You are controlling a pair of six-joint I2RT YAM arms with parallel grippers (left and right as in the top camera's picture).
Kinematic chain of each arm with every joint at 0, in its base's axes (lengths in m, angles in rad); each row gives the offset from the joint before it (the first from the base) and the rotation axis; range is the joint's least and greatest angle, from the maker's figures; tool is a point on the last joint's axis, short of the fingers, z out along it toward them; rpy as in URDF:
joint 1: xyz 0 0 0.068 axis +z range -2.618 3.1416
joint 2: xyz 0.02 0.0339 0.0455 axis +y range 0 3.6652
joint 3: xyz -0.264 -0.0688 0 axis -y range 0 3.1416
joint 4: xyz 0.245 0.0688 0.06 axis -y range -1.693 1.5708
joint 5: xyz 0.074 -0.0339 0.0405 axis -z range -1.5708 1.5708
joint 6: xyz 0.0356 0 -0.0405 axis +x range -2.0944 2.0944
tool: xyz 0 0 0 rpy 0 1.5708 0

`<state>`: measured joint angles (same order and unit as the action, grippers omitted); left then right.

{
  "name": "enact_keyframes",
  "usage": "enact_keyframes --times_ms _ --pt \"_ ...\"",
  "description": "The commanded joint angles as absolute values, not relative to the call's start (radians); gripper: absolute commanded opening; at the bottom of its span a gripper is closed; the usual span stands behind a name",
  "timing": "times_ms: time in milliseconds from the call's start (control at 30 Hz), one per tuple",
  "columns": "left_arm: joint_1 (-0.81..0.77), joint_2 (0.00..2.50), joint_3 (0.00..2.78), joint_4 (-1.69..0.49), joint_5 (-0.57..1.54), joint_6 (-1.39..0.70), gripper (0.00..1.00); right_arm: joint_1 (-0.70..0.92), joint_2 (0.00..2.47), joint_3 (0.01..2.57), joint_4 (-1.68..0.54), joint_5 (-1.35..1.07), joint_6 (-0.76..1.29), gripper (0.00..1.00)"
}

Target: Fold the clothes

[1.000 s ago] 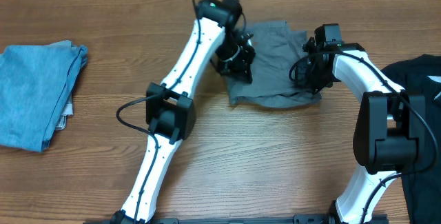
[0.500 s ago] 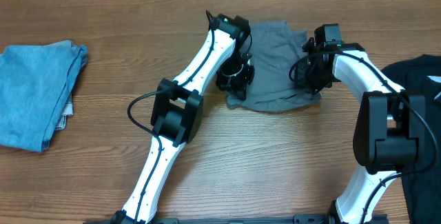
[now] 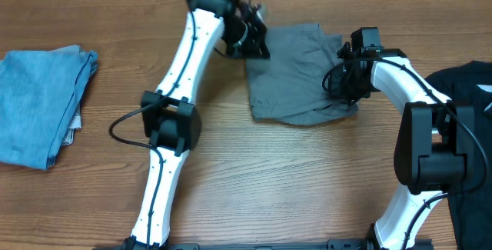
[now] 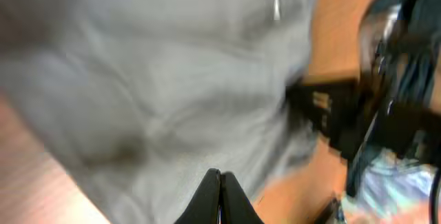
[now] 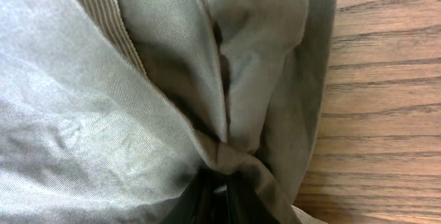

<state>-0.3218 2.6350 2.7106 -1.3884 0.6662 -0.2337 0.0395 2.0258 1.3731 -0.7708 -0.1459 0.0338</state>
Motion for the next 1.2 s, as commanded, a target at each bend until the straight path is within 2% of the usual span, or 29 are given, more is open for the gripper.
enact_keyframes --times_ms 0,200,333,367,500,600,700,867,1000,1167 --pt "-0.287 2.629 2.676 -1.305 0.533 -0.322 0.04 0.046 2.022 1.347 -0.768 -0.167 0.038 0.13" --pt "-0.295 2.629 2.479 -0.988 0.492 -0.337 0.1 0.046 2.022 1.347 -0.764 -0.167 0.039 0.13" --pt "-0.295 2.629 2.321 -0.88 0.373 -0.382 0.12 0.046 2.022 1.347 -0.759 -0.167 0.039 0.13" --pt "-0.295 2.629 2.282 -0.852 0.352 -0.382 0.15 0.046 2.022 1.347 -0.76 -0.167 0.038 0.13" --pt "-0.287 2.622 2.286 -0.811 0.402 -0.382 0.21 0.046 2.022 1.347 -0.76 -0.167 0.039 0.13" --pt "-0.259 2.59 2.41 -0.908 0.478 -0.382 0.34 0.046 2.022 1.347 -0.76 -0.167 0.039 0.13" --pt "-0.234 2.566 2.548 -1.172 0.46 -0.383 0.5 0.046 2.022 1.347 -0.76 -0.169 0.039 0.13" --pt "-0.231 2.577 2.505 -1.4 0.442 -0.336 0.73 0.046 2.022 1.347 -0.757 -0.189 0.039 0.13" --pt "-0.261 2.579 2.319 -1.298 0.502 -0.286 0.82 0.046 2.022 1.347 -0.757 -0.189 0.039 0.13" --pt "-0.284 2.579 2.131 -1.047 0.798 -0.179 0.92 0.046 2.022 1.347 -0.754 -0.189 0.039 0.13"
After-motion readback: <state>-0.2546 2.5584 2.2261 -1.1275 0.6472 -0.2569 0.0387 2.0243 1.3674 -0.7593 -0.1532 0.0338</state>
